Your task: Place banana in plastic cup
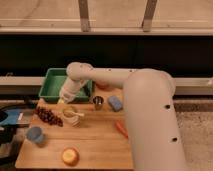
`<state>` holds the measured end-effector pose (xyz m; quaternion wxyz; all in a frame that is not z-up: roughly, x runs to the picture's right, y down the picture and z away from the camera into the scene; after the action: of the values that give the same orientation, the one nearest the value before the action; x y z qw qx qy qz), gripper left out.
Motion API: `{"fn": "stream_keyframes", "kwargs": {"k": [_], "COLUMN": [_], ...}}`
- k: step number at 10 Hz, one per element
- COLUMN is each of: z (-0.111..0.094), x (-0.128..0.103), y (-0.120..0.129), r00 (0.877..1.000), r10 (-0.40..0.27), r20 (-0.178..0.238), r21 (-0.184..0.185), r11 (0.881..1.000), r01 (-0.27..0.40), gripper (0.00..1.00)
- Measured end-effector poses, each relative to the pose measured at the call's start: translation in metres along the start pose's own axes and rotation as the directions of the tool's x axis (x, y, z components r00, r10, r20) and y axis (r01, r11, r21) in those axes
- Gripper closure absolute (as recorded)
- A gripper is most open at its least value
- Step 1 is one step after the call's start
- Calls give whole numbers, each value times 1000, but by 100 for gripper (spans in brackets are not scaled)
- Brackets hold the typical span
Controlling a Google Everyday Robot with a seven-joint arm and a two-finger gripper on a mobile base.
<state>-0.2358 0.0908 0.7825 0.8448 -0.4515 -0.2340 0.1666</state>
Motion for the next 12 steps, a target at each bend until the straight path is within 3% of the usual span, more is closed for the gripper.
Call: {"fn": "stream_keyframes", "kwargs": {"k": [10,12], "z": [-47,-59], "x": [-14,-28], "y": [1,1], "r00": [999,996], "r10": [-24,-52], "r20": [-41,-70], "r21": [94,105], "r11": [995,993], "r01": [28,59], "gripper": [100,100]}}
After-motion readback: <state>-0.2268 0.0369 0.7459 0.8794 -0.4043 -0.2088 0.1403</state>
